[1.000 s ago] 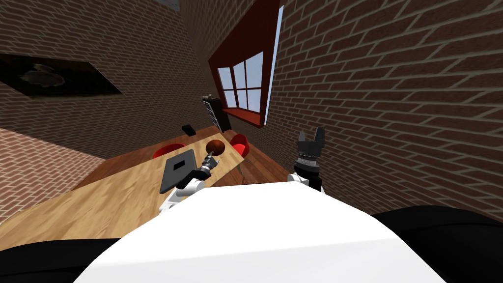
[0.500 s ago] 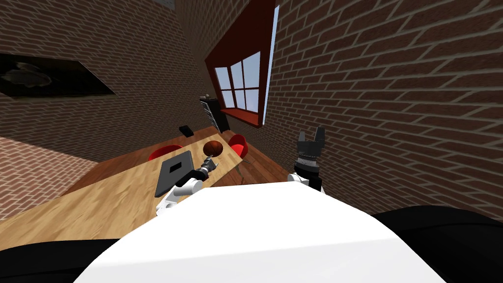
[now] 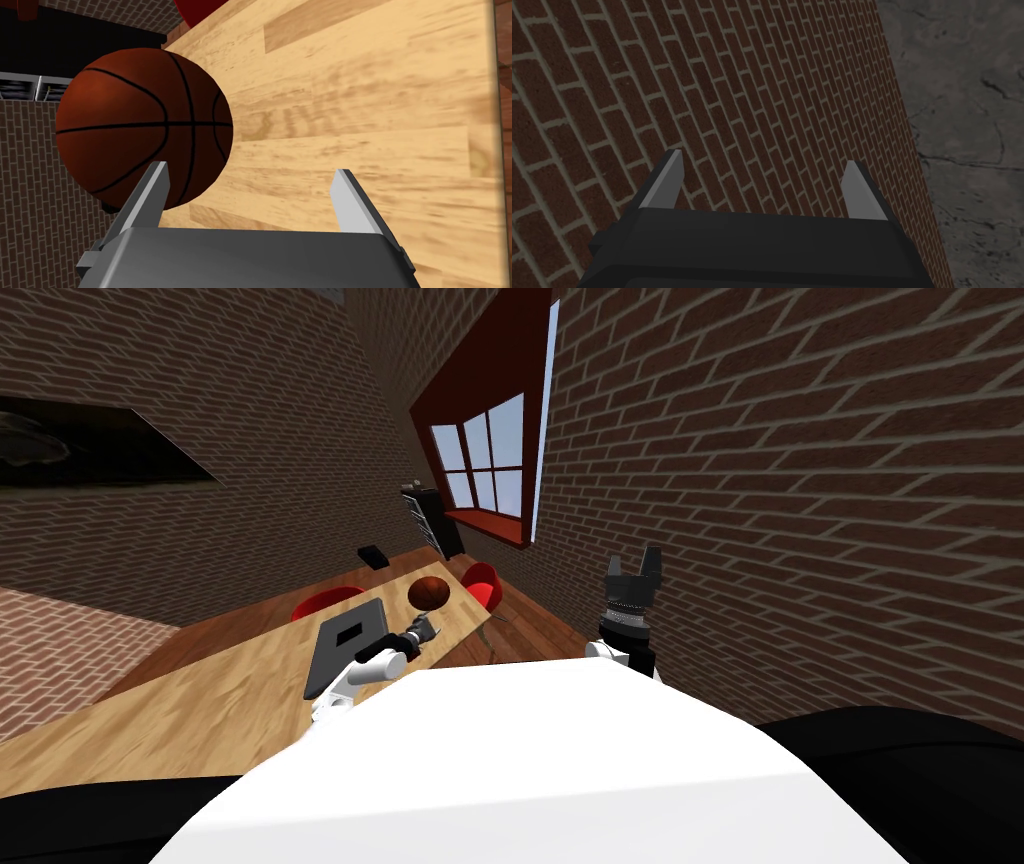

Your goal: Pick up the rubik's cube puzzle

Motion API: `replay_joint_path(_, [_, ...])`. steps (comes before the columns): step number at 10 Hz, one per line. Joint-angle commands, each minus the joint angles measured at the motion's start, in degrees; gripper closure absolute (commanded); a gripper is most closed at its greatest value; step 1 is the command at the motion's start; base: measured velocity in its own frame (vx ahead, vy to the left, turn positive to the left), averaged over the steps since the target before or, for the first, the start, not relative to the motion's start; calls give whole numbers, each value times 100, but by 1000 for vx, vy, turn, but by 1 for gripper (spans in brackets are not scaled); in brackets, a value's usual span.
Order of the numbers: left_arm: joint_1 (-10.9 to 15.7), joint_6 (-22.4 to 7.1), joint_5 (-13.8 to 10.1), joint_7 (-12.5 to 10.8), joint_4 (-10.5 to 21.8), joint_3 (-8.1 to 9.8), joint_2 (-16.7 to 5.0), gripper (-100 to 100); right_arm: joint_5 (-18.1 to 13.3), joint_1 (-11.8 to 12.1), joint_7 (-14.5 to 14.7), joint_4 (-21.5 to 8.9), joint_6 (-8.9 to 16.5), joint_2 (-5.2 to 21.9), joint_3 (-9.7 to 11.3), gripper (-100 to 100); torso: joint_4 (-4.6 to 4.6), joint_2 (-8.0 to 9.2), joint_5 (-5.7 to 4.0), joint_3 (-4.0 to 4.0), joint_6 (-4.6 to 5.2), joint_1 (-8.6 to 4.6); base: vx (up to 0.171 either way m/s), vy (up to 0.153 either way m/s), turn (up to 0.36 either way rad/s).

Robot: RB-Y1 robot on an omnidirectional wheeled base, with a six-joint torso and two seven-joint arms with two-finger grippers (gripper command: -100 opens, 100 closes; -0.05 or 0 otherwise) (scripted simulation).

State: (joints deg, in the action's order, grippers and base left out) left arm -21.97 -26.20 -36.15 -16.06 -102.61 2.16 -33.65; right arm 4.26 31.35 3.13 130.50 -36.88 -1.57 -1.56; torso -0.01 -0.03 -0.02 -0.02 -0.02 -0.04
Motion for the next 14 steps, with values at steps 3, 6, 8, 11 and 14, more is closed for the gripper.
replay_joint_path(3, [93,-551,-234,-117,279,65,-211,-100,0,0,0,0,0,0,0,0,0,0,0,0,-1,2,14,-10,-32])
replay_joint_path(6, [255,-1093,-491,-248,713,122,-453,-100,0,0,0,0,0,0,0,0,0,2,0,1,-2,2,14,-9,-37])
replay_joint_path(8, [338,-1375,-603,-313,930,150,-564,-100,0,0,0,0,0,0,0,0,0,2,1,1,-2,3,13,-2,-28])
replay_joint_path(11, [421,-1695,-703,-375,1144,176,-669,-100,0,0,0,0,0,0,0,0,0,2,1,1,-1,6,11,1,-22])
replay_joint_path(14, [586,-2180,-872,-495,1558,223,-856,-100,0,0,0,0,0,0,0,0,1,3,2,2,-2,5,12,3,-22])
